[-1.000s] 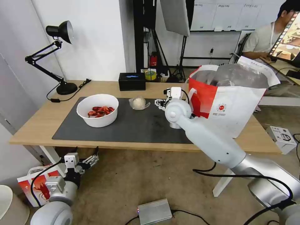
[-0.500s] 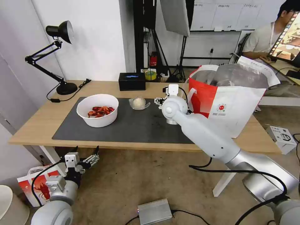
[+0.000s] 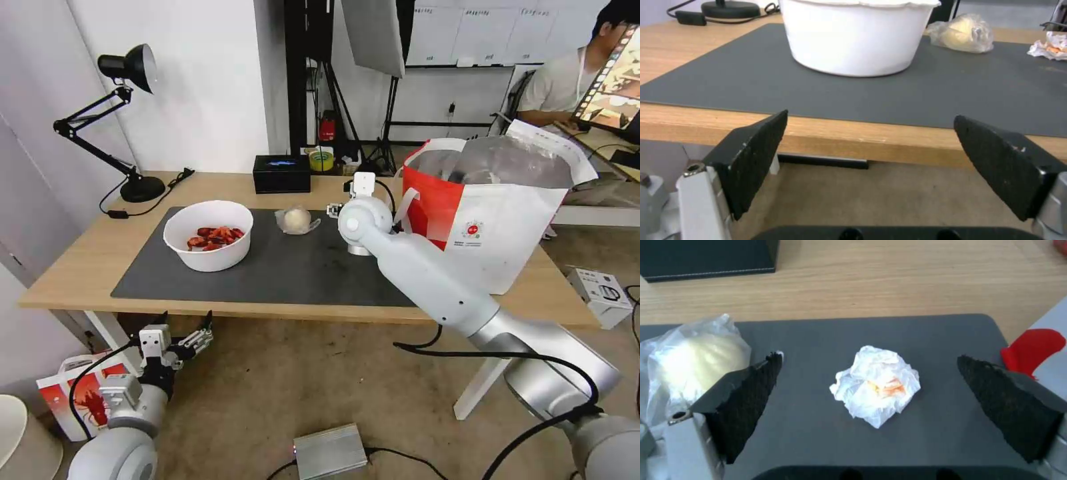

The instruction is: Pick up the trash from the table and place it into the takeout bag.

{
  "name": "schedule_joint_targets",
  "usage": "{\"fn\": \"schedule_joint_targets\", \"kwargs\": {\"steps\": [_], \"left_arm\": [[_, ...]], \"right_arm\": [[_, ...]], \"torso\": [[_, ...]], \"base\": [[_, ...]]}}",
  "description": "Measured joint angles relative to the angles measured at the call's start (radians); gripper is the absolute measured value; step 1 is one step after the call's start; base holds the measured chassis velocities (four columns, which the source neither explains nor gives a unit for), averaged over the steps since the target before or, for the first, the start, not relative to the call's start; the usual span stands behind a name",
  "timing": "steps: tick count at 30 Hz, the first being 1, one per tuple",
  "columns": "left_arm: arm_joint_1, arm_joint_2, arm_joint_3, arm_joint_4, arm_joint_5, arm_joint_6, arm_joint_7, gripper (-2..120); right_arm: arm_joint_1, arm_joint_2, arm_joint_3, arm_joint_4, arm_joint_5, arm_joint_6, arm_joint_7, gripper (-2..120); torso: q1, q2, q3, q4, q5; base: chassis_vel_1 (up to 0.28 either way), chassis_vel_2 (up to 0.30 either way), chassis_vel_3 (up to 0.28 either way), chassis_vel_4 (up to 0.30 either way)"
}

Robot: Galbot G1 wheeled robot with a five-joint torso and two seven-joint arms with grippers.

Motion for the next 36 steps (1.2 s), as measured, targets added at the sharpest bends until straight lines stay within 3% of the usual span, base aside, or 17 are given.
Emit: {"fn": "schedule_joint_targets", "kwargs": {"steps": [36], "left_arm": [[0.012,-0.002,0.003,-0.013,0.002,0.0,0.002,100]], "right_arm": [[0.123,0.11,-0.011,-0.28,-0.03,-0.071,-0.078,100]], "torso": [[0.0,0.0,0.0,0.0001,0.0]], "base": [[0.0,0.0,0.0,0.0]]}}
